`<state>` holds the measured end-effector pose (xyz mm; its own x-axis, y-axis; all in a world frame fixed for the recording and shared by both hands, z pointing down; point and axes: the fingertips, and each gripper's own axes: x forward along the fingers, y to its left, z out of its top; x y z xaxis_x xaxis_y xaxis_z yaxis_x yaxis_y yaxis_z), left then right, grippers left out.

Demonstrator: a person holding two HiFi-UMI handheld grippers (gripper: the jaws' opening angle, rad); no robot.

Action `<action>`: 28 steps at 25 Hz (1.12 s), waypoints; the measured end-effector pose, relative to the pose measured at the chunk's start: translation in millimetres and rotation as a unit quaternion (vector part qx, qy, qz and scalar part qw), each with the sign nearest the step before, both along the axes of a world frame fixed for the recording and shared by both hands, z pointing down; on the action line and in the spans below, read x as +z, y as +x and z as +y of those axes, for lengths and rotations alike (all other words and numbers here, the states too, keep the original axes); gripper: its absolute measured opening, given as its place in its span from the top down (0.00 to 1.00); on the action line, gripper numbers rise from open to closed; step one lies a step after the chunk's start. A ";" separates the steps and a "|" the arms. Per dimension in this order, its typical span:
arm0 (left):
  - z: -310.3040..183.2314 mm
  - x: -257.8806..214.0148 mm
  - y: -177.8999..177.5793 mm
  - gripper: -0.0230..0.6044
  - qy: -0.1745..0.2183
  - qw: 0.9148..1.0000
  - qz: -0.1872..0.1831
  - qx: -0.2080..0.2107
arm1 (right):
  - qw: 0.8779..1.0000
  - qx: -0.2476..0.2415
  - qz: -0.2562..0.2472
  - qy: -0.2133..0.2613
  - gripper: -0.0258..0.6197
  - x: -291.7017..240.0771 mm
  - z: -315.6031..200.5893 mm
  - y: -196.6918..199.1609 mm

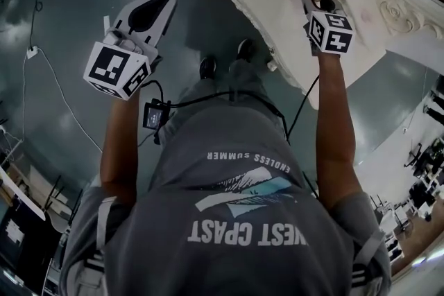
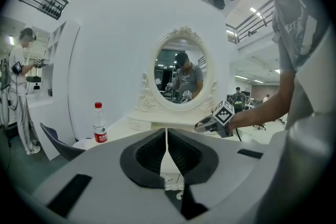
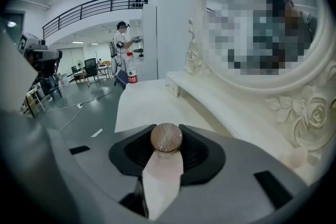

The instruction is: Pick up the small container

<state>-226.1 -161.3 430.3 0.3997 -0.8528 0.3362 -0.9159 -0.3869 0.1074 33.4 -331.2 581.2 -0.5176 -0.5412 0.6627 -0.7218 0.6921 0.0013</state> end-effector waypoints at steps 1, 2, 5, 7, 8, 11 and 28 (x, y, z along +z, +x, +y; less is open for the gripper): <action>1.2 -1.8 -0.4 0.92 0.003 1.000 0.000 0.000 | 1.000 0.001 -0.002 0.005 0.73 -6.1 1.8 0.7; 2.1 -3.9 -0.6 0.92 0.006 1.000 0.000 0.001 | 1.000 0.001 -0.004 0.009 0.73 -12.5 3.7 1.3; 3.8 -12.1 -0.5 0.92 0.018 1.000 0.001 0.004 | 1.000 0.002 -0.010 0.023 0.73 -33.9 9.9 2.2; 5.4 -18.7 0.0 0.92 0.025 1.000 0.001 0.008 | 0.999 0.003 -0.015 0.032 0.73 -49.6 14.8 2.3; 6.3 -21.6 0.3 0.92 0.029 1.000 0.001 0.010 | 0.999 0.003 -0.017 0.037 0.73 -57.5 17.4 2.3; 8.2 -29.1 0.8 0.92 0.040 0.999 0.001 0.017 | 0.998 0.005 -0.025 0.054 0.73 -81.6 24.9 2.4; 16.2 -74.1 11.7 0.92 0.085 0.994 0.001 0.071 | 0.989 0.017 -0.065 0.128 0.73 -217.9 82.1 4.6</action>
